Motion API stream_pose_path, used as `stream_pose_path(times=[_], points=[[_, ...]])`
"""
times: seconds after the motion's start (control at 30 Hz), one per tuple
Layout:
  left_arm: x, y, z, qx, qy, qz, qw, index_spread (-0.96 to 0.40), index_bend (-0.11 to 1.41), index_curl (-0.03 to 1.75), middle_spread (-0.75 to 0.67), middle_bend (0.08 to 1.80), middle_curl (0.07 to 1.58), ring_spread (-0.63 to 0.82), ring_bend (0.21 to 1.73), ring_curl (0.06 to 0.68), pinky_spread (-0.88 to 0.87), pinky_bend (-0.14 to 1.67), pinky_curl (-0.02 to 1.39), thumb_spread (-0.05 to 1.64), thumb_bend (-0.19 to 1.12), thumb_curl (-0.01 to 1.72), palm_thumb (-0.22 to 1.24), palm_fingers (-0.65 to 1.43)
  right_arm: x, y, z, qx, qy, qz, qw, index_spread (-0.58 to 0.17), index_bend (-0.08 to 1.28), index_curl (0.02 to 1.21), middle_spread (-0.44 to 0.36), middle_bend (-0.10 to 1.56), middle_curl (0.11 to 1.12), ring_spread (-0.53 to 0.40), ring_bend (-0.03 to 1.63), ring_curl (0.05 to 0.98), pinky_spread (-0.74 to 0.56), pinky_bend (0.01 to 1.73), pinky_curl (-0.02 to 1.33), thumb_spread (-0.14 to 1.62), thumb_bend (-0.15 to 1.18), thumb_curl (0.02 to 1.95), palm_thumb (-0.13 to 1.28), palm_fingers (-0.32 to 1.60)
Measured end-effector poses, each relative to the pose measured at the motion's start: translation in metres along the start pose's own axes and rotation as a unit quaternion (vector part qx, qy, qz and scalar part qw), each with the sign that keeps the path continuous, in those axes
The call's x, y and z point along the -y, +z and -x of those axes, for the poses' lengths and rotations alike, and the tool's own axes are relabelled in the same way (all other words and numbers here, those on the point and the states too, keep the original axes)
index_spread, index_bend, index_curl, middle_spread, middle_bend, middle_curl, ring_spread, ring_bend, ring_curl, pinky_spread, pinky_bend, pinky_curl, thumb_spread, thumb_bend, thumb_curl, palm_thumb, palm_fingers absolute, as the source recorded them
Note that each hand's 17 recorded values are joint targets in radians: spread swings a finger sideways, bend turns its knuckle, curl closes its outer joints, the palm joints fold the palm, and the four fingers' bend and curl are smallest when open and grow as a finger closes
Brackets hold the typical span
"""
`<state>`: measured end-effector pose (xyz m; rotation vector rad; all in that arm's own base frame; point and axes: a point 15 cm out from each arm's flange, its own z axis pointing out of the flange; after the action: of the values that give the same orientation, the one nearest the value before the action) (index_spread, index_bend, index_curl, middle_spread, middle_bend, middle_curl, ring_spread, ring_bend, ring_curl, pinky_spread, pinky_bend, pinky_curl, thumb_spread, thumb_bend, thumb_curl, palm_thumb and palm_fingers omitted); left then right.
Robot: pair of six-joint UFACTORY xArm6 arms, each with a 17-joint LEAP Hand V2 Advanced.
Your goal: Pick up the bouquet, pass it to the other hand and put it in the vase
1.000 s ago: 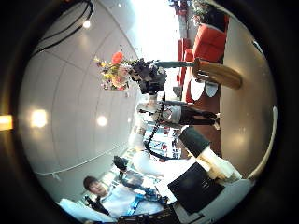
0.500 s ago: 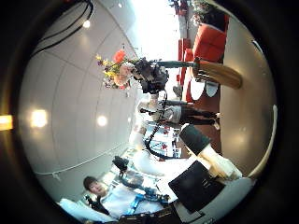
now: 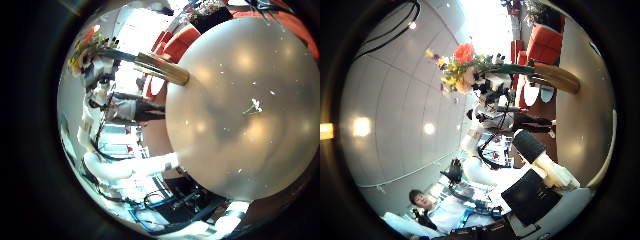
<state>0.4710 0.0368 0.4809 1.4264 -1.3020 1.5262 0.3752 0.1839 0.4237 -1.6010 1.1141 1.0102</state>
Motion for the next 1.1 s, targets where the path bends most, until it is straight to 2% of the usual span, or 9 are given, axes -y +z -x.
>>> stream_pose_path(times=[0.03, 0.13, 0.2, 0.33, 0.5, 0.63, 0.93, 1.1], points=[[0.005, -0.003, 0.01, 0.0, -0.008, -0.001, 1.0, -0.25, 0.0, 1.04, 0.31, 0.27, 0.6, 0.4, 0.78, 0.25, 0.28, 0.3, 0.66, 0.92, -0.07, 0.48, 0.19, -0.4, 0.0, 0.0, 0.0, 0.0, -0.001, 0.0, 1.0, -0.242, 0.18, 0.3, 0.113, 0.18, 0.31, 0.193, 0.43, 0.25, 0.43, 0.56, 0.29, 0.98, -0.02, 0.56, 0.79, 0.09], [0.014, -0.014, 0.019, 0.01, -0.01, -0.024, 0.9996, -0.03, 0.0, 0.85, 0.48, 0.19, 0.51, 0.53, 0.69, 0.208, 0.47, 0.23, 0.57, 0.91, -0.05, 0.44, 0.14, -0.32, 0.0, -0.001, 0.0, 0.0, -0.001, -0.001, 1.0, -0.243, 0.18, 0.31, 0.112, 0.18, 0.31, 0.19, 0.43, 0.25, 0.43, 0.55, 0.29, 0.98, -0.02, 0.56, 0.79, 0.1], [0.018, -0.03, 0.022, 0.015, -0.011, -0.042, 0.9989, 0.06, 0.02, 0.75, 0.54, 0.17, 0.47, 0.58, 0.66, 0.193, 0.53, 0.21, 0.53, 0.9, -0.04, 0.42, 0.14, -0.29, 0.0, -0.002, 0.0, 0.001, -0.001, -0.001, 1.0, -0.244, 0.18, 0.31, 0.112, 0.18, 0.31, 0.19, 0.43, 0.25, 0.43, 0.55, 0.29, 0.98, -0.02, 0.56, 0.79, 0.11], [0.018, -0.043, 0.017, 0.03, -0.017, -0.052, 0.998, 0.17, 0.06, 0.59, 0.6, 0.16, 0.41, 0.63, 0.6, 0.173, 0.59, 0.18, 0.47, 0.89, -0.04, 0.39, 0.14, -0.24, -0.001, -0.002, 0.002, 0.002, -0.006, 0.0, 1.0, -0.246, 0.18, 0.32, 0.105, 0.18, 0.3, 0.182, 0.43, 0.25, 0.42, 0.54, 0.28, 0.98, -0.02, 0.56, 0.79, 0.12], [0.018, -0.053, 0.013, 0.069, -0.02, -0.037, 0.9967, 0.23, 0.12, 0.47, 0.62, 0.15, 0.34, 0.67, 0.54, 0.158, 0.61, 0.17, 0.41, 0.89, -0.03, 0.37, 0.14, -0.18, -0.003, 0.004, 0.003, 0.005, -0.007, 0.008, 1.0, -0.242, 0.18, 0.33, 0.1, 0.18, 0.3, 0.179, 0.42, 0.25, 0.42, 0.54, 0.28, 0.98, -0.02, 0.56, 0.79, 0.13], [0.004, -0.055, 0.007, 0.091, -0.028, -0.006, 0.9954, 0.24, 0.14, 0.42, 0.62, 0.15, 0.31, 0.68, 0.51, 0.152, 0.61, 0.17, 0.37, 0.88, -0.04, 0.36, 0.14, -0.16, -0.004, 0.006, 0.006, 0.005, -0.012, 0.011, 1.0, -0.241, 0.18, 0.33, 0.1, 0.18, 0.3, 0.18, 0.42, 0.25, 0.42, 0.53, 0.28, 0.98, -0.02, 0.56, 0.79, 0.14], [-0.016, -0.067, -0.029, 0.117, -0.003, -0.032, 0.9927, 0.25, 0.16, 0.35, 0.62, 0.16, 0.24, 0.71, 0.46, 0.152, 0.61, 0.17, 0.3, 0.87, -0.03, 0.34, 0.14, -0.12, -0.003, 0.014, 0.016, 0.02, -0.023, 0.013, 0.999, -0.243, 0.18, 0.33, 0.093, 0.18, 0.3, 0.179, 0.42, 0.248, 0.43, 0.53, 0.27, 0.97, -0.02, 0.56, 0.79, 0.16], [-0.053, -0.052, -0.044, 0.135, 0.001, -0.043, 0.99, 0.25, 0.17, 0.33, 0.62, 0.16, 0.22, 0.71, 0.44, 0.156, 0.6, 0.18, 0.28, 0.88, -0.03, 0.34, 0.14, -0.1, -0.009, 0.039, 0.033, 0.038, -0.042, 0.036, 0.998, -0.24, 0.18, 0.34, 0.092, 0.18, 0.3, 0.179, 0.41, 0.247, 0.43, 0.52, 0.27, 0.97, -0.02, 0.56, 0.8, 0.16]])
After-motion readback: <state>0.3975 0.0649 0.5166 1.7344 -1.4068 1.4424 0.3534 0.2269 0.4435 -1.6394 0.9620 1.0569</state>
